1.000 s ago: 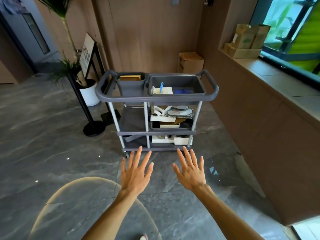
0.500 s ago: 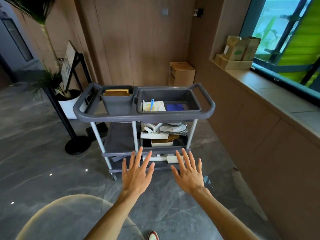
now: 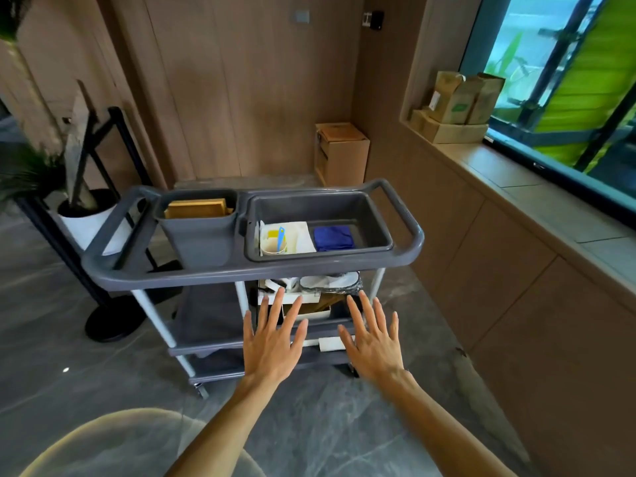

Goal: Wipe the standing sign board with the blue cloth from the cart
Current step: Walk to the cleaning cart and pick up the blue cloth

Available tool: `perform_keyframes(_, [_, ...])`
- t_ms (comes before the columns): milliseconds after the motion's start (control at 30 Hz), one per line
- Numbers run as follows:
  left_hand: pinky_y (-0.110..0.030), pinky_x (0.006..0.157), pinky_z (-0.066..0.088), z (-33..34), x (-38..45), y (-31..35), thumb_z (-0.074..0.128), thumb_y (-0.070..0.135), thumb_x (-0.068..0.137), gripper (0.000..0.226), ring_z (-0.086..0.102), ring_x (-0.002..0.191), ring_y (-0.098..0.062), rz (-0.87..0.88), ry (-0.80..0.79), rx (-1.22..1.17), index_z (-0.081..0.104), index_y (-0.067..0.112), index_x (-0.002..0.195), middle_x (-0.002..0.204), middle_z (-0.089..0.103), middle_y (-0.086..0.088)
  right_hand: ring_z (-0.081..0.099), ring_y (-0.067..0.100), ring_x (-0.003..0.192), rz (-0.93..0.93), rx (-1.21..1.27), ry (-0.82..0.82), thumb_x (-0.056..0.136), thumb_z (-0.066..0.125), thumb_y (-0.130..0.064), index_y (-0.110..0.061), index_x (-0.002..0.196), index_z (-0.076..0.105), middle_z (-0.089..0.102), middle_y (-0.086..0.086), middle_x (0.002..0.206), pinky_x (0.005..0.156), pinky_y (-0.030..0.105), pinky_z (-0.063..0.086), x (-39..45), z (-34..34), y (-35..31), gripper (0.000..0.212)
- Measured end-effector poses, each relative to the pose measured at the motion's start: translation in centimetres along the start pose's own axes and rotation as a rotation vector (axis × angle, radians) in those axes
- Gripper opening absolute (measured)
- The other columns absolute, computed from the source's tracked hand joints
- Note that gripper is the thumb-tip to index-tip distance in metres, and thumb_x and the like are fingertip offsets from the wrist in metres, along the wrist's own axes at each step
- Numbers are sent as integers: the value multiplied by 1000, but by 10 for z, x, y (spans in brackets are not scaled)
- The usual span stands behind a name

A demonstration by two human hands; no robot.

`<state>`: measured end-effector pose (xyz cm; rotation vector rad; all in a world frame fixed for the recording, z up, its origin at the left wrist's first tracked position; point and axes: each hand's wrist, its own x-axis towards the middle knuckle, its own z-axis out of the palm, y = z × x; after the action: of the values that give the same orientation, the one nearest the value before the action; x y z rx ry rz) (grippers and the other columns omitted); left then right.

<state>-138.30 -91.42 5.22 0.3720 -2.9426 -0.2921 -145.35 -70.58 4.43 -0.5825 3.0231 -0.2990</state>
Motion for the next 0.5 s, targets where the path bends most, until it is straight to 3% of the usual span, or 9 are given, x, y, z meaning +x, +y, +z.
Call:
perform_keyframes(300, [-54,123,14,27,96,25,18,63,102,59,11,155,-25,21,9,13,11,46,158,170,1,5,-29,19,151,-11,34,20,89,-11,-70,-47,142,-38,-31,-11,162,122,54,-14,93,-7,36,63])
perform_keyframes(500, [-54,123,12,53,175,50,8,64,100,60,4,156,-22,-18,19,-13,9,47,158,169,-5,8,-26,21,152,-29,21,11,100,6,-63,-41,147,-32,-26,-6,166,123,54,-12,180,-12,77,65])
